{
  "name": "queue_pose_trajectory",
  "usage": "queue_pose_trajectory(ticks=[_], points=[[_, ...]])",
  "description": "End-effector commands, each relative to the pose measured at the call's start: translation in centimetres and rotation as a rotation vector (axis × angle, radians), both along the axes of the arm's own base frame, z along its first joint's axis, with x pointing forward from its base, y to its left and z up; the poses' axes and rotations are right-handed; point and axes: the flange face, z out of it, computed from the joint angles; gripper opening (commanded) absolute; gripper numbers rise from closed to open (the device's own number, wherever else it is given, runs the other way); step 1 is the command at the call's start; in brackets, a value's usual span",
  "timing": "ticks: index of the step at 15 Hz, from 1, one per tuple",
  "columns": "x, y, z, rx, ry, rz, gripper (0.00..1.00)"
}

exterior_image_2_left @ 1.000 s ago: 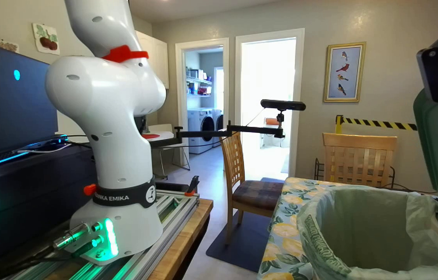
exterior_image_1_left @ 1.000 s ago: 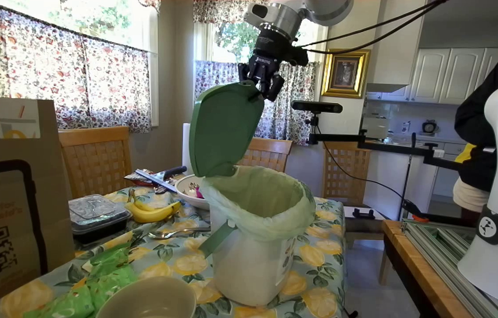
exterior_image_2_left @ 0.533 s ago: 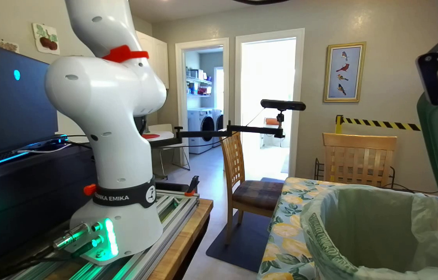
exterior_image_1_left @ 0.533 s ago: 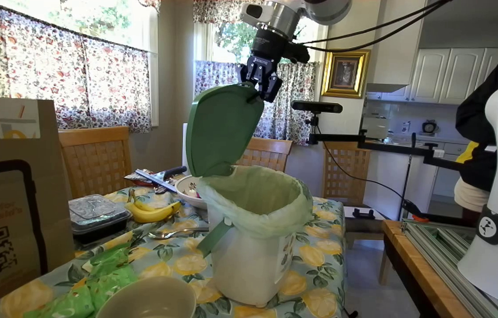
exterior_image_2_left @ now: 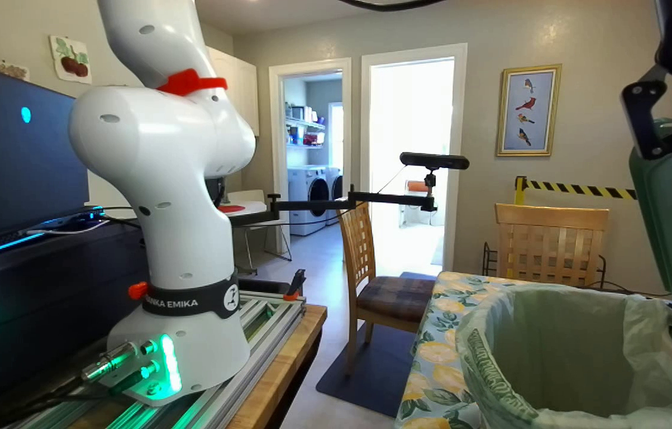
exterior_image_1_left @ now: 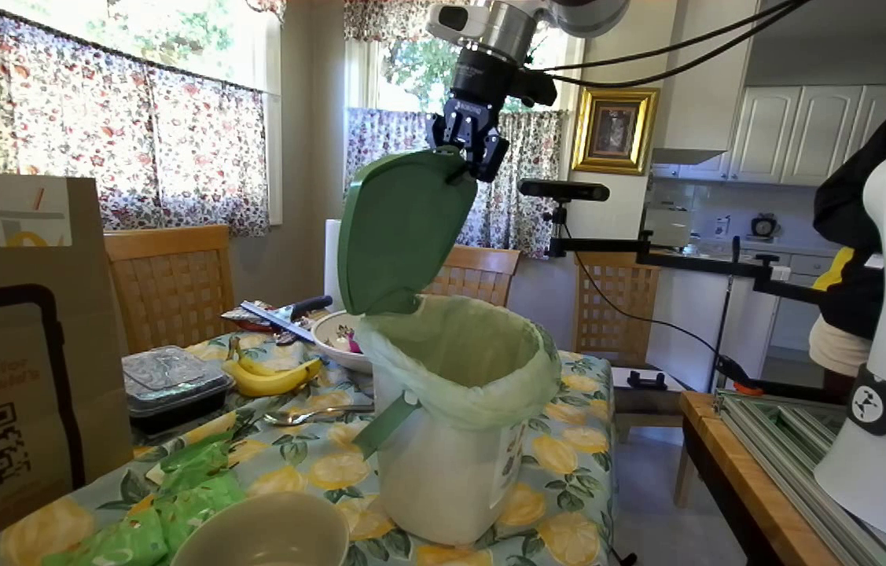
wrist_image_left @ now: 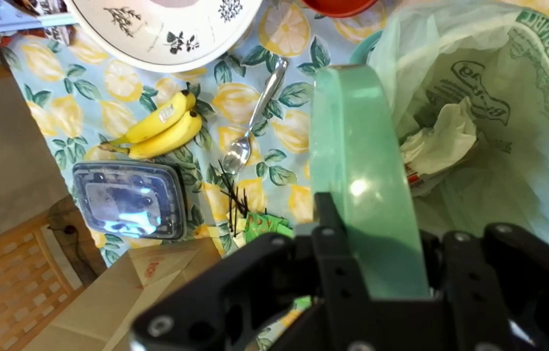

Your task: Close the bin completely

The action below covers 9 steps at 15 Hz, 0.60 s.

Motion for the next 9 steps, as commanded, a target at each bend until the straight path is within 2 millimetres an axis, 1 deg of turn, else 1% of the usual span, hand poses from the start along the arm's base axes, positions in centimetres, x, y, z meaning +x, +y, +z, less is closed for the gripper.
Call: queue_pose_trajectory(ticks=[1, 2, 3, 4, 5, 8, 9], points=[[-1.9, 1.0, -2.4, -0.019, 0.085, 0.004, 0.06], [-2.1, 1.2, -2.4, -0.027, 0.088, 0.010, 0.06], [-2.2, 1.3, -2.5, -0.036, 0.087, 0.011, 0.24], [-2.4, 1.4, -2.5, -0.043, 0.090, 0.014, 0.36], [-2.6, 1.5, -2.8, -0.045, 0.103, 0.019, 0.42], [-3.5, 2.0, -4.1, -0.053, 0.164, 0.035, 0.66], [-3.7, 2.2, -4.4, -0.054, 0.180, 0.043, 0.68]])
